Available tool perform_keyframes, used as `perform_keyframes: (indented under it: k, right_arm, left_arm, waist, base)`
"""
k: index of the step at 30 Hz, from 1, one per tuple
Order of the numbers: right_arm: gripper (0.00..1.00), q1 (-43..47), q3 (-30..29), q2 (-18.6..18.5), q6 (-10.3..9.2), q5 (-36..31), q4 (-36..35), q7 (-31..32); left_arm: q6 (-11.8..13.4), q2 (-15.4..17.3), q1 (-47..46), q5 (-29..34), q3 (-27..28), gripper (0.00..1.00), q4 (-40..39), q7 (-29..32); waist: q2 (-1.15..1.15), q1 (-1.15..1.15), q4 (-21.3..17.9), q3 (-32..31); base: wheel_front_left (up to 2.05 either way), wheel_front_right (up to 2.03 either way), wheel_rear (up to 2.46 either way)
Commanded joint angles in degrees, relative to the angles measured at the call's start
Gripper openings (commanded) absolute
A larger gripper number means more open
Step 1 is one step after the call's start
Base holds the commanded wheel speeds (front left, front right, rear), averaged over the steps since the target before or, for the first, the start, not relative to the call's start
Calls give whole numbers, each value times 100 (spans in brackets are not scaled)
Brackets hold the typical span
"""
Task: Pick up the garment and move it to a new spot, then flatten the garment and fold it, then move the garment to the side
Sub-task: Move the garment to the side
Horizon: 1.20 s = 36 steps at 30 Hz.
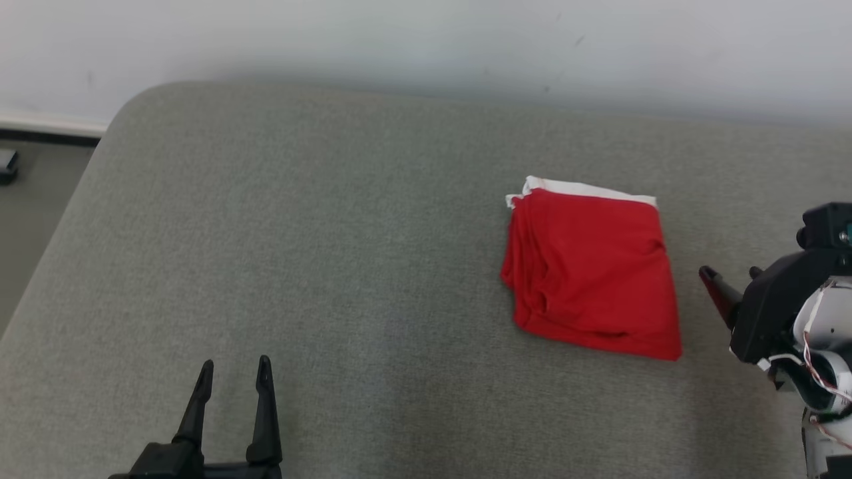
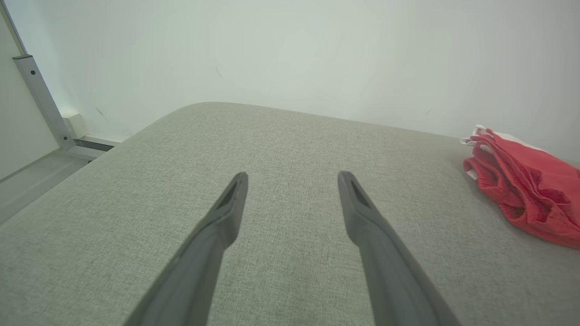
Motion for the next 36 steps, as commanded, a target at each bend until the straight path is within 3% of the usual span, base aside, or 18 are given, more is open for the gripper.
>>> perform_keyframes:
  k: [1, 9, 22, 23, 24, 26, 27, 36]
  right_arm:
    - [100, -188, -66, -25, 0, -254, 135, 89]
    - [100, -593, -261, 255, 0, -578, 690, 218]
    - [100, -770, -263, 361, 0, -929, 1254, 258]
    - [85, -750, -208, 383, 5, -921, 1300, 302]
    - [44, -725, -156, 393, 8, -910, 1337, 341]
    - [5, -659, -34, 374, 11, -870, 1355, 397]
    - [0, -621, 25, 332, 11, -858, 1339, 412]
    - [0, -809, 646, -403, 0, -621, 757, 469]
  left_arm:
    - [-2, -8, -125, 29, -27, 100, -50, -16]
    - [15, -8, -331, -52, -160, 100, -96, -16]
    - [117, -6, -551, -205, -539, 100, -139, -16]
    - [128, -6, -559, -212, -550, 100, -133, -16]
    - [138, -6, -566, -220, -558, 100, -125, -16]
    - [146, -6, -577, -240, -555, 100, -110, -16]
    - [161, -7, -578, -244, -551, 100, -106, -16]
    - [153, -7, -544, -334, -434, 100, -188, -16]
  waist:
    - [-1, -1, 411, 445]
    - [-1, -1, 652, 867]
    - [-1, -1, 825, 1280]
    - [-1, -1, 830, 1290]
    - [-1, -1, 831, 1295]
    - [-1, -1, 819, 1288]
    - [-1, -1, 805, 1274]
    - [-1, -1, 367, 1081]
  base:
    - [0, 0, 0]
    - [0, 0, 0]
    - [0, 0, 0]
    - [0, 0, 0]
    - [0, 0, 0]
    - [0, 0, 0]
    - [0, 0, 0]
    - [0, 0, 0]
